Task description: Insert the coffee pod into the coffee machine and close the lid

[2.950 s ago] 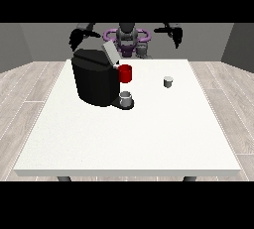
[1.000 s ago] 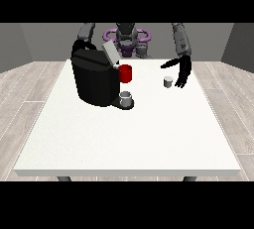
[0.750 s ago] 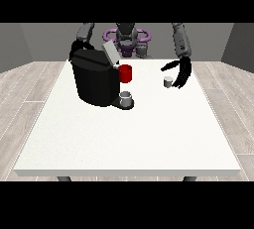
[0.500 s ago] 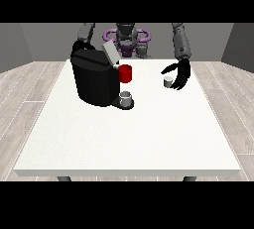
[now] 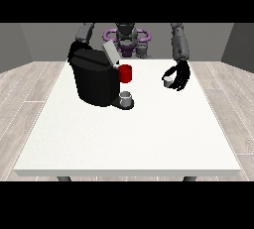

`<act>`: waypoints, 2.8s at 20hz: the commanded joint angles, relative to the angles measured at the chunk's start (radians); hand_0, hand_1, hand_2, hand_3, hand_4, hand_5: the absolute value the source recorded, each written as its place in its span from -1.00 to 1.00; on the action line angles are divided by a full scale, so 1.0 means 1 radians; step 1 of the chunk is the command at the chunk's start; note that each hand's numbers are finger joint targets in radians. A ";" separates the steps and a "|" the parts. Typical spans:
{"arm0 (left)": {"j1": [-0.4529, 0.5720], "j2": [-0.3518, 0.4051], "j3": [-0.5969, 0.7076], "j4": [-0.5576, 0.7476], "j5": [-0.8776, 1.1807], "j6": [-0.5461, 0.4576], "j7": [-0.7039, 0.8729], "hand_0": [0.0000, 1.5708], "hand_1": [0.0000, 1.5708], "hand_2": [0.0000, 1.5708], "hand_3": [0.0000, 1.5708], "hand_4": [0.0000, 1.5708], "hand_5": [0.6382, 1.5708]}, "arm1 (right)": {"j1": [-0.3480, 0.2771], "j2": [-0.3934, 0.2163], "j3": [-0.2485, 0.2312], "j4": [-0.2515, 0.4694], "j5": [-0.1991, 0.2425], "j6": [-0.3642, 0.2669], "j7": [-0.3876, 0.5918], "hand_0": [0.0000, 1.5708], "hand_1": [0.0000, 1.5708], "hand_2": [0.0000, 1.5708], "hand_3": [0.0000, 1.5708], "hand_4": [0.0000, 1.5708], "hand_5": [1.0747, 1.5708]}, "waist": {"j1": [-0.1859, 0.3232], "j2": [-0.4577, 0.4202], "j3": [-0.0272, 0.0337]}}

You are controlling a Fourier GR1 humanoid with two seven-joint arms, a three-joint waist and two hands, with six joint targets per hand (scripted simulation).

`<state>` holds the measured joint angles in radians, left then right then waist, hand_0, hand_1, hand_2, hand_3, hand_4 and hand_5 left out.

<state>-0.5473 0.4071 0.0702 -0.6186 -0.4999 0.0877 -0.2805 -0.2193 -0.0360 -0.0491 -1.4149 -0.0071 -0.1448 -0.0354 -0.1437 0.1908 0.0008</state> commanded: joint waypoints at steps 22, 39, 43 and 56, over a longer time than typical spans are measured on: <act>-0.167 0.057 -0.022 0.023 -0.090 -0.112 -0.103 0.68 0.68 0.76 0.72 -0.26 1.00 | 0.060 0.008 0.022 0.077 -0.001 0.015 -0.036 -1.00 -1.00 -1.00 -1.00 -0.44 1.00 | -0.006 -0.093 -0.0009; -0.407 0.004 -0.006 -0.045 -0.115 -0.185 0.110 0.29 0.29 0.53 0.56 -0.31 1.00 | -0.011 0.034 0.049 0.096 -0.013 -0.001 -0.049 -1.00 -1.00 -1.00 -1.00 -0.35 1.00 | -0.077 -0.082 -0.0008; -0.455 0.027 0.039 -0.023 -0.093 -0.183 0.113 0.62 0.62 0.66 0.58 -0.35 1.00 | -0.037 0.035 0.065 0.049 0.009 -0.019 -0.018 -1.00 -1.00 -1.00 -1.00 -0.35 1.00 | -0.114 -0.043 -0.0010; -0.607 0.056 0.047 -0.030 -0.114 -0.222 0.168 0.61 0.61 0.65 0.57 -0.37 1.00 | -0.138 -0.046 -0.031 0.071 -0.039 0.026 -0.025 -1.00 -1.00 -1.00 -1.00 -0.34 1.00 | -0.146 0.048 -0.0005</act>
<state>-1.1417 0.4659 0.1177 -0.6521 -0.6081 -0.1312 -0.1169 -0.3371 -0.0469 -0.0450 -1.3444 -0.0179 -0.1473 -0.0608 -0.2812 0.2205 0.0003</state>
